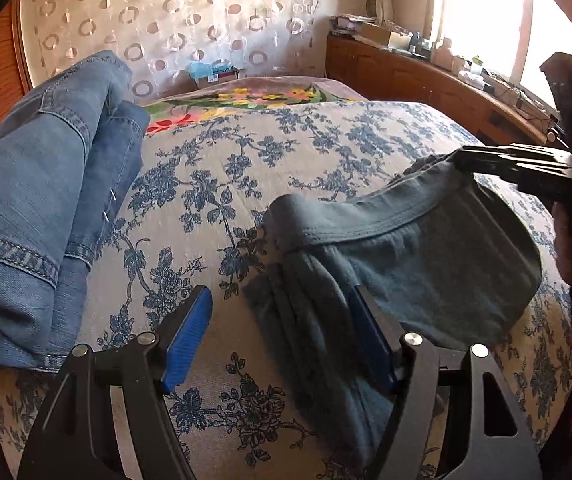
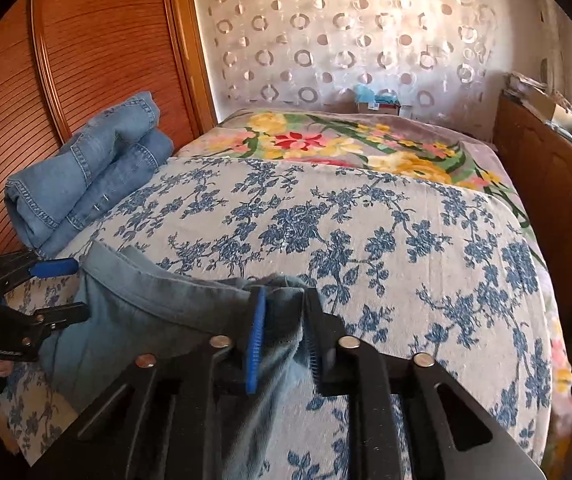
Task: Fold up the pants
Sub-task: 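Grip the folded shorts' edge with both grippers and lift them off the bed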
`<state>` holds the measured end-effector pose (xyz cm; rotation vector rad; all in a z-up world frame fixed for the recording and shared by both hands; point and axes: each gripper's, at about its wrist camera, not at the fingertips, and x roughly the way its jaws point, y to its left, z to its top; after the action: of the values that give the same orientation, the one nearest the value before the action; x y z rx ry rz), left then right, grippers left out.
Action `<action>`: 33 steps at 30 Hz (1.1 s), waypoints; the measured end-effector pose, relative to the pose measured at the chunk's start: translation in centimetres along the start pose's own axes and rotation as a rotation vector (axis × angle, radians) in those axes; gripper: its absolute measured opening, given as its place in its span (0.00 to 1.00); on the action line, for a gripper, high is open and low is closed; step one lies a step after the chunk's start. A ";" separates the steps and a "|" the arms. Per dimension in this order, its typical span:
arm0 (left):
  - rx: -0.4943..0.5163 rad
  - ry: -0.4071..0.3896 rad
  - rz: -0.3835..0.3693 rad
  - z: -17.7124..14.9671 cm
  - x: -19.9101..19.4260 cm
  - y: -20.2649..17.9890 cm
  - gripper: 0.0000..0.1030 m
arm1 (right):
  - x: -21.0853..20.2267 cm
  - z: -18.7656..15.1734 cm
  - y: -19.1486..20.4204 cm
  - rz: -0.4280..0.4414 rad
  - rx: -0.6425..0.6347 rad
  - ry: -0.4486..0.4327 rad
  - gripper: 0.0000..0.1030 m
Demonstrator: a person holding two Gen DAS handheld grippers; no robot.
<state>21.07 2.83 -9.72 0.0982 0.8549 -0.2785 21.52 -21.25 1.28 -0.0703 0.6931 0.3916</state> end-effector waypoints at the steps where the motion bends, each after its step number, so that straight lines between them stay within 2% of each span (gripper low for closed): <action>1: 0.000 0.002 0.001 -0.1 0.1 0.0 0.69 | -0.2 -0.1 0.1 0.005 -0.002 -0.001 0.35; 3: 0.001 0.017 0.001 -0.1 0.5 0.0 0.69 | -0.4 -0.4 0.1 0.016 -0.010 0.005 0.46; 7: -0.019 0.028 -0.015 -0.1 0.8 0.3 0.70 | 0.2 -0.9 0.0 0.013 -0.026 0.039 0.49; 10: -0.023 0.032 -0.011 0.0 0.9 0.3 0.74 | 1.0 -1.2 -0.2 0.017 -0.027 0.062 0.52; 17: -0.023 0.034 -0.008 0.0 1.0 0.2 0.76 | 2.1 -1.5 -1.1 0.036 0.018 0.089 0.67; 25: -0.025 0.052 -0.010 0.2 1.0 0.2 0.76 | 2.3 -1.4 -1.0 0.035 0.011 0.092 0.68; 29: -0.088 0.082 -0.056 0.9 1.0 1.2 0.76 | 2.3 -1.4 -1.2 0.045 0.004 0.107 0.68; 30: -0.113 0.082 -0.068 1.0 1.0 1.5 0.75 | 2.3 -1.2 -1.3 0.053 0.012 0.114 0.68; 33: -0.166 0.087 -0.098 1.5 1.2 2.0 0.61 | 2.6 -0.7 -1.8 0.075 0.029 0.130 0.68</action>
<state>23.50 4.25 -9.67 -0.0872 0.9677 -0.2950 23.62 -22.17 -1.02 -0.0422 0.8316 0.4515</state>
